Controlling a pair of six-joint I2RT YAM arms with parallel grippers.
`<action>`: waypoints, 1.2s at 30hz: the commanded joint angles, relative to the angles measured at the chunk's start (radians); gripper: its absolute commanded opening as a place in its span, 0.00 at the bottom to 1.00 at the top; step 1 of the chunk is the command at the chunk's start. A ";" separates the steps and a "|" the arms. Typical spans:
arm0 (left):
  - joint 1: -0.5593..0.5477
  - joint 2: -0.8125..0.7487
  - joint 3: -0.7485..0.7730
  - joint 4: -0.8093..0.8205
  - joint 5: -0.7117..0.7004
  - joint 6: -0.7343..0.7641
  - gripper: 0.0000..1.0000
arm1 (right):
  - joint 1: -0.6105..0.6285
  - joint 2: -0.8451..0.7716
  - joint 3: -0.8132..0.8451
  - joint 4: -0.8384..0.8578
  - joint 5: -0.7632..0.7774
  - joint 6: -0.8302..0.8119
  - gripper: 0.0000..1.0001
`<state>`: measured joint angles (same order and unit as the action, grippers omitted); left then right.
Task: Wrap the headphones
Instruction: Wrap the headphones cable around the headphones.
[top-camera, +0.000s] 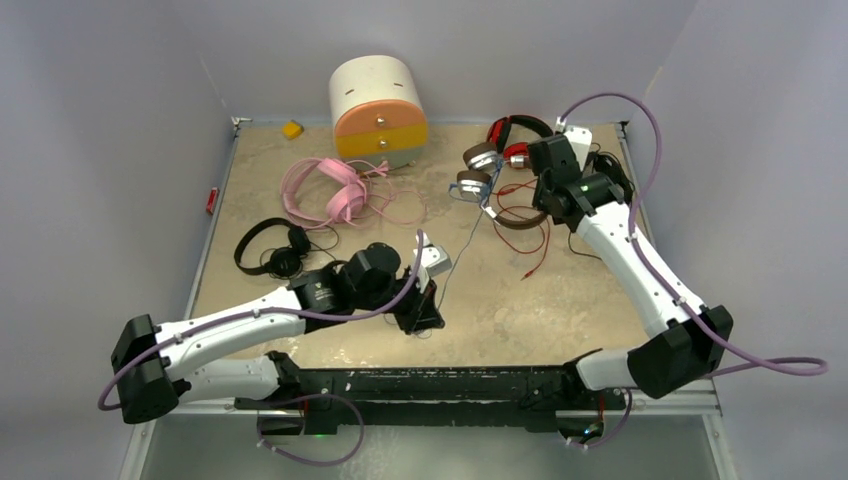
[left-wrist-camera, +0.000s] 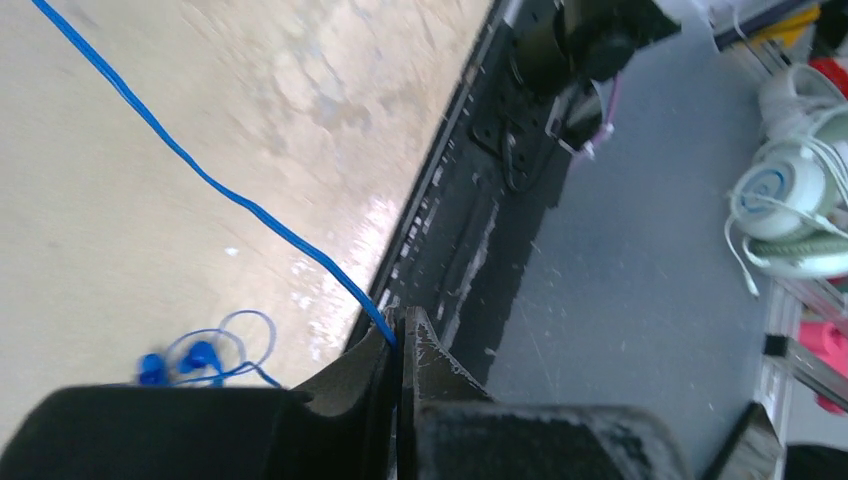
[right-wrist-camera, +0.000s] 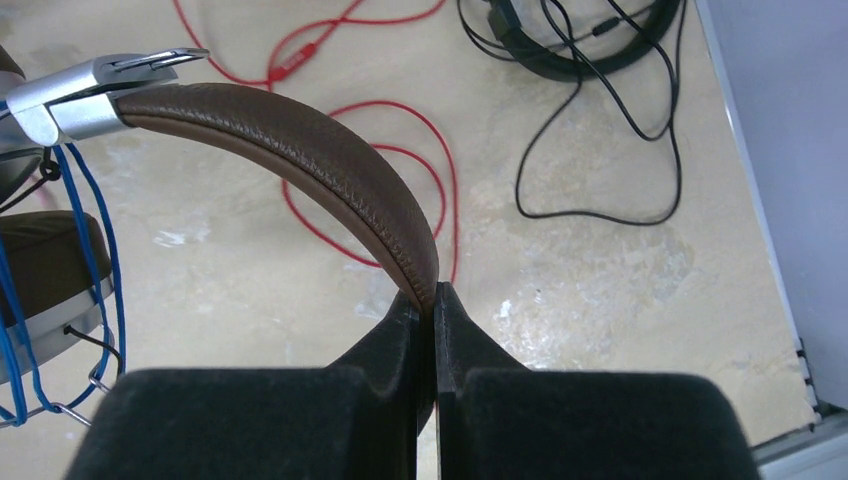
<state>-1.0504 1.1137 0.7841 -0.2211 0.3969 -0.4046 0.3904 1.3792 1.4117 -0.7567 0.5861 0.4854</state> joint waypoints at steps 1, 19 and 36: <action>-0.003 -0.043 0.165 -0.220 -0.201 0.079 0.00 | -0.006 -0.067 -0.078 0.068 0.093 0.003 0.00; -0.001 0.048 0.589 -0.460 -0.624 0.398 0.00 | 0.160 -0.104 -0.309 -0.046 -0.086 -0.079 0.00; 0.017 0.123 0.616 -0.239 -0.694 0.603 0.00 | 0.291 -0.151 -0.270 -0.147 -0.351 -0.170 0.00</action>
<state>-1.0481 1.2354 1.3712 -0.5758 -0.3195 0.1658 0.6628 1.2781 1.1168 -0.9028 0.3332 0.3424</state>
